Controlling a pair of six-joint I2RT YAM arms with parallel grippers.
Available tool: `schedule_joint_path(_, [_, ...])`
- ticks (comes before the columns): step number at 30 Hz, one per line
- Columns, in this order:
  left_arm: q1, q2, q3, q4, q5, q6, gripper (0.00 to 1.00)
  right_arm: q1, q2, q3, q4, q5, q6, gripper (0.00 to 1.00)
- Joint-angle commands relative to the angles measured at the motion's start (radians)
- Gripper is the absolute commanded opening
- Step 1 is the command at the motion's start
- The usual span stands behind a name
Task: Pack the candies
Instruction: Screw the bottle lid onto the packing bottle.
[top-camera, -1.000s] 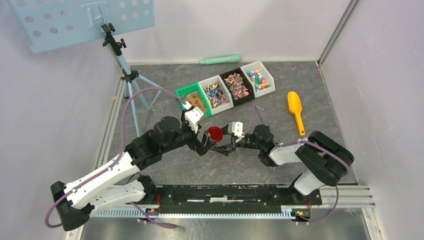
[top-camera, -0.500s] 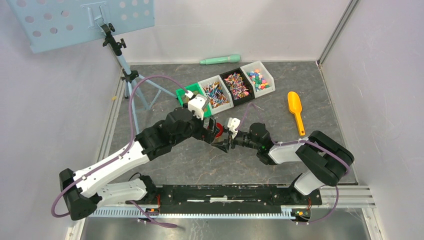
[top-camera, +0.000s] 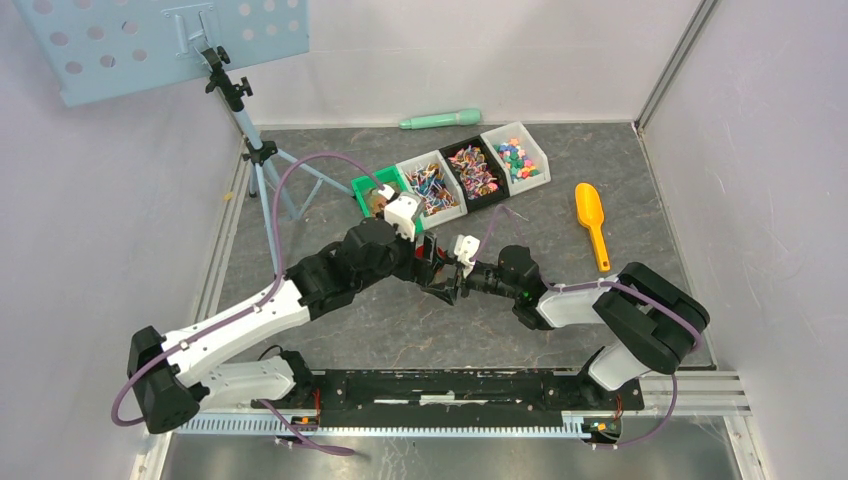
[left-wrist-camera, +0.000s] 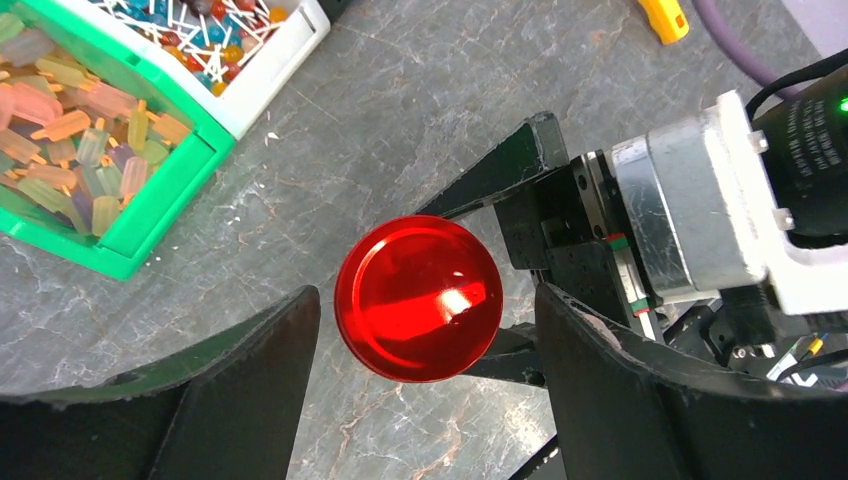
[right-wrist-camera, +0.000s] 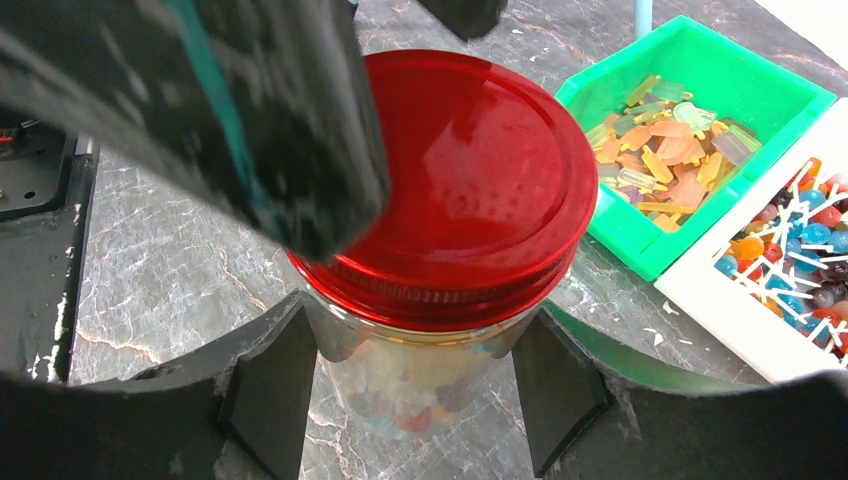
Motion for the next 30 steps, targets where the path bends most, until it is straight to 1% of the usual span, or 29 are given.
schedule_joint_path(1, [-0.016, 0.029, -0.013, 0.092, 0.001, -0.051, 0.85, 0.005, -0.030, 0.044, 0.067, 0.011, 0.001, 0.35])
schedule_joint_path(8, [-0.024, 0.039, -0.037, 0.125, -0.020, -0.020, 0.89, 0.007, -0.038, 0.039, 0.059, 0.010, -0.004, 0.34])
schedule_joint_path(13, [-0.026, 0.040, -0.050, 0.124, -0.022, -0.013, 0.88, 0.005, -0.038, 0.040, 0.057, 0.011, -0.009, 0.34])
schedule_joint_path(20, [-0.027, 0.042, -0.064, 0.131, -0.022, 0.032, 0.78, 0.006, -0.034, 0.040, 0.059, 0.000, -0.009, 0.33])
schedule_joint_path(22, [-0.029, 0.045, -0.073, 0.132, -0.007, 0.064, 0.72, 0.006, -0.038, 0.038, 0.062, -0.021, -0.016, 0.33])
schedule_joint_path(26, [-0.028, 0.025, -0.110, 0.142, 0.077, 0.141, 0.63, 0.007, -0.062, 0.037, 0.033, -0.038, -0.047, 0.32])
schedule_joint_path(30, [-0.027, -0.018, -0.147, 0.145, 0.187, 0.228, 0.61, 0.003, -0.085, 0.036, 0.021, -0.059, -0.069, 0.32])
